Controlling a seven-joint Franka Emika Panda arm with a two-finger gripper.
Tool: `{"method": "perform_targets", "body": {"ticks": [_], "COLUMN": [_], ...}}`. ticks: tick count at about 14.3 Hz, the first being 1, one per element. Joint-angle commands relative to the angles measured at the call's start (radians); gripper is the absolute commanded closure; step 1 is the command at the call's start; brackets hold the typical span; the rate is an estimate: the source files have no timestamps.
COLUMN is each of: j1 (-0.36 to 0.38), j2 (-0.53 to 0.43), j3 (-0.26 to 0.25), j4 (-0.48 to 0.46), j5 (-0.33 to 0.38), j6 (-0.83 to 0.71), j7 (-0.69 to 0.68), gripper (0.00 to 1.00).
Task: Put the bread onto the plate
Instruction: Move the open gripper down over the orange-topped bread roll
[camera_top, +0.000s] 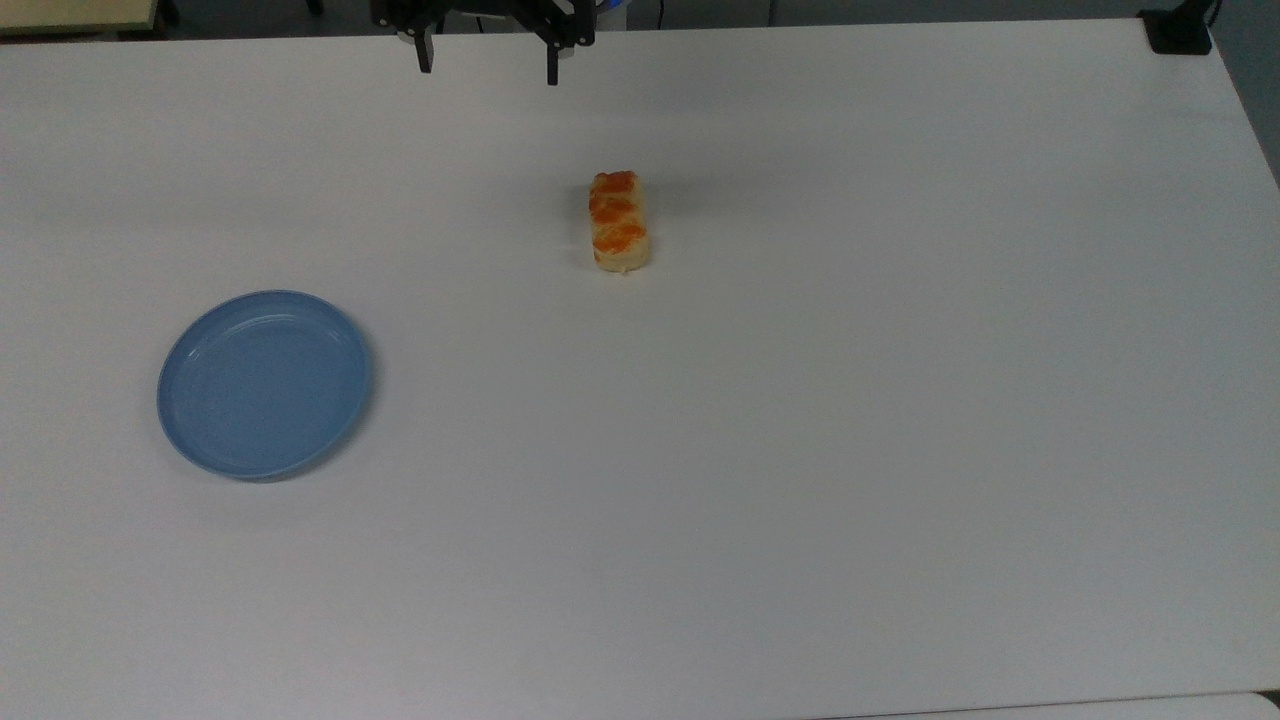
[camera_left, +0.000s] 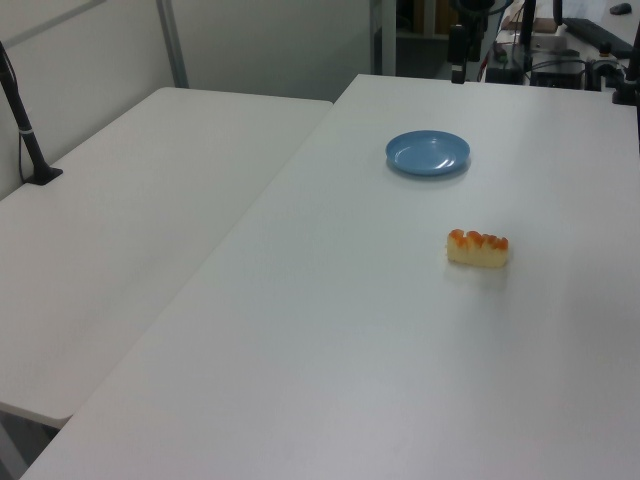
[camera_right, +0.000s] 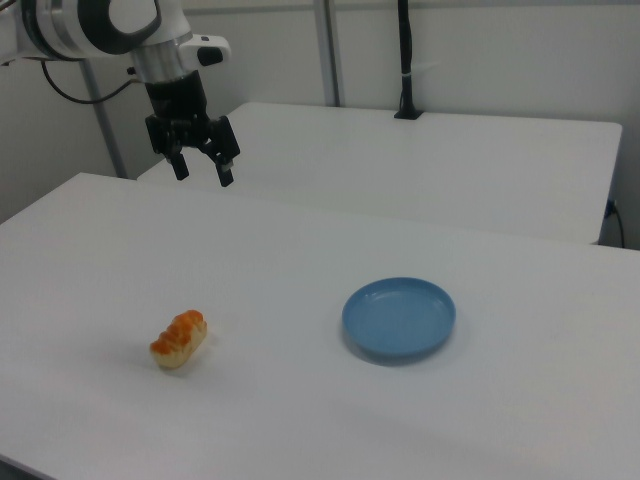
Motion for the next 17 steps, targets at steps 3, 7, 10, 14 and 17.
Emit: {"method": "perform_targets", "body": {"ticks": [3,7,10,14,17], "j1": [0.058,0.101,0.115,0.117,0.120], "j2": [0.005,0.012,0.054,0.099,0.104], "j3": [0.014,0.014,0.014,0.015,0.034], "j4": [-0.098,-0.207,-0.299,-0.406,-0.485], "j5": [0.024,0.024,0.024,0.024,0.018], "j6": [0.043,0.115,0.205,0.308,0.371], "j7": [0.013,0.013,0.016,0.017,0.066], "gripper": [0.00,0.00,0.00,0.00,0.00]}}
